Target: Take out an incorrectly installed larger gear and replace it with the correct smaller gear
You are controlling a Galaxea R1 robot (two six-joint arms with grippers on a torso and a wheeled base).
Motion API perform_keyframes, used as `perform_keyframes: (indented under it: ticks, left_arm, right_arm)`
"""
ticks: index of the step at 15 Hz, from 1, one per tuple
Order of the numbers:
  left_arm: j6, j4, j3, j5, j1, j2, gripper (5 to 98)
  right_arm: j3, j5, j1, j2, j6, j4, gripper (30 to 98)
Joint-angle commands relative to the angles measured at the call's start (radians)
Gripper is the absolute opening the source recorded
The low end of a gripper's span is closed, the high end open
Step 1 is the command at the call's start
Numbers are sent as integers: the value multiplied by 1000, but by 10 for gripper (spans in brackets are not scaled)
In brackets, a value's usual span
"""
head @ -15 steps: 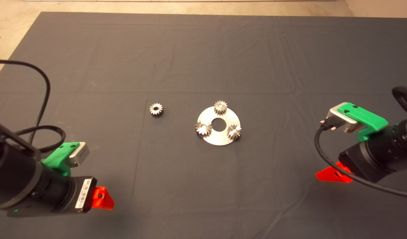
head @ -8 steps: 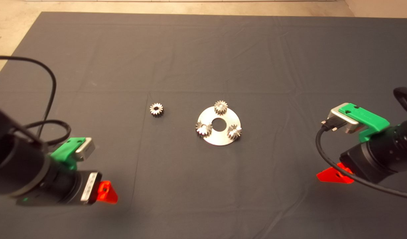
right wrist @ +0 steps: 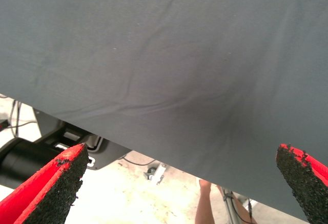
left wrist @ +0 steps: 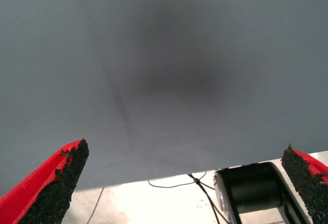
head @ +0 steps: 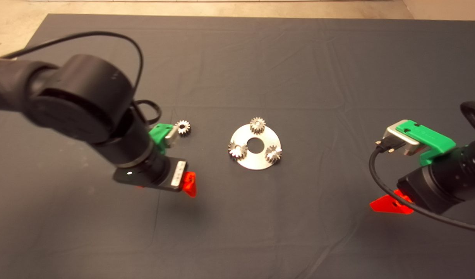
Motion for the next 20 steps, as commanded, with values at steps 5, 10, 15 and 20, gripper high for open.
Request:
perform_keyframes:
  ticks: [5,10,15,20]
  left_arm:
    - [65,18,-253,-32,-7,176,977]
    - [89,18,-412,-54,16,315,977]
    - [140,18,-540,-57,30,415,977]
    - [185,18,-610,-60,86,430,977]
  right_arm:
    - [5,-128,21,-2,8,35,971]
    - [6,-128,20,-2,8,36,971]
    - [6,-128,18,-2,8,36,971]
    - [8,-128,18,-2,8,36,971]
